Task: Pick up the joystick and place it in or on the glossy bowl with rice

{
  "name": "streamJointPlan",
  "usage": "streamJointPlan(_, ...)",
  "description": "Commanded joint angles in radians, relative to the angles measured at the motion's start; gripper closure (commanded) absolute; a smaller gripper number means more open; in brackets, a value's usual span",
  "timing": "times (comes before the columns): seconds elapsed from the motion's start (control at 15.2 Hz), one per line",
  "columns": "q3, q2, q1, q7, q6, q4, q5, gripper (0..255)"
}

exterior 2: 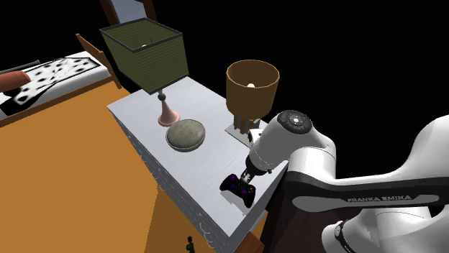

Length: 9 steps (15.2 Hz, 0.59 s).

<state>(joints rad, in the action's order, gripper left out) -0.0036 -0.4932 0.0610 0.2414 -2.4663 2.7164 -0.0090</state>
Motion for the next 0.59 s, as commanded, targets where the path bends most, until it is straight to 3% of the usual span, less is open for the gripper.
streamJointPlan(0.0, 0.005, 0.077, 0.007, 0.011, -0.084, 0.006, 0.010, 0)
streamJointPlan(0.13, 0.010, 0.153, 0.014, 0.022, -0.163, 0.010, 0.020, 0)
streamJointPlan(0.53, 0.010, 0.251, 0.015, 0.022, -0.265, 0.014, 0.020, 0)
